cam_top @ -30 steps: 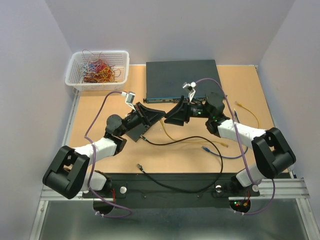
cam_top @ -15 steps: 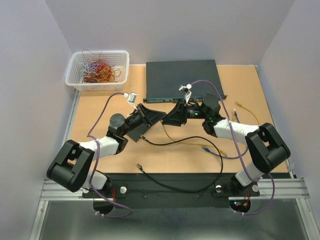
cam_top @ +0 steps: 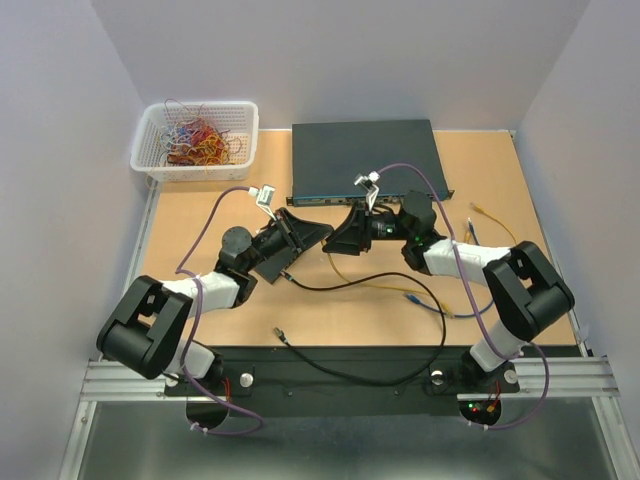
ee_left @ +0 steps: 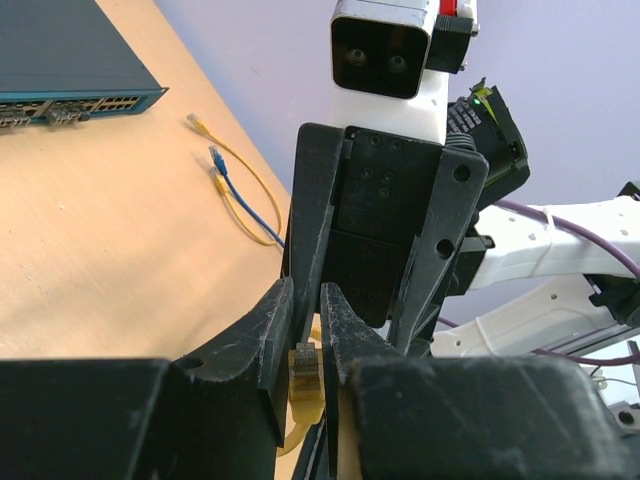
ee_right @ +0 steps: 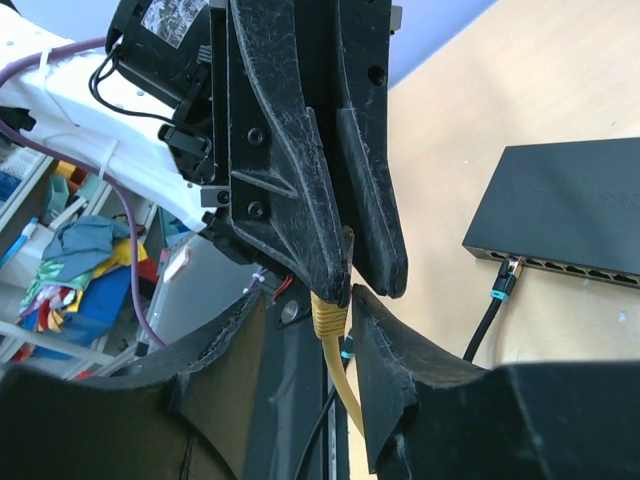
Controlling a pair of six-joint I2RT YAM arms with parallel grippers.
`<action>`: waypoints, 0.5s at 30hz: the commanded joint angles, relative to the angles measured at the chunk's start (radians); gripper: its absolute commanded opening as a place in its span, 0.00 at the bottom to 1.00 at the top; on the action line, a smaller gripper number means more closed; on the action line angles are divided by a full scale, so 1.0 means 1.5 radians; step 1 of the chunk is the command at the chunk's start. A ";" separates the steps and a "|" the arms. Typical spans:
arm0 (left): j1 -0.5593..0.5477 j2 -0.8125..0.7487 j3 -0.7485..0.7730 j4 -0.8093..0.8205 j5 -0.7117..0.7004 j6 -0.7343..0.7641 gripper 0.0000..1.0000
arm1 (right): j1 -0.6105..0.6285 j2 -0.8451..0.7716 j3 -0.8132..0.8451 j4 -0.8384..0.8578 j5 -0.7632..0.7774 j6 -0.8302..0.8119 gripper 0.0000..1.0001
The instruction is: Insert the plug into the switch port
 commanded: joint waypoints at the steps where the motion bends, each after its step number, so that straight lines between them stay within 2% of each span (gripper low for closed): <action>1: 0.003 -0.015 -0.007 0.522 0.005 -0.005 0.00 | 0.009 0.005 -0.006 0.047 -0.012 -0.001 0.43; 9: 0.005 -0.010 -0.008 0.527 0.006 -0.006 0.00 | 0.010 0.009 -0.005 0.048 -0.017 0.000 0.35; 15: 0.004 -0.010 -0.011 0.526 -0.001 -0.001 0.00 | 0.010 0.010 -0.006 0.052 -0.019 0.002 0.17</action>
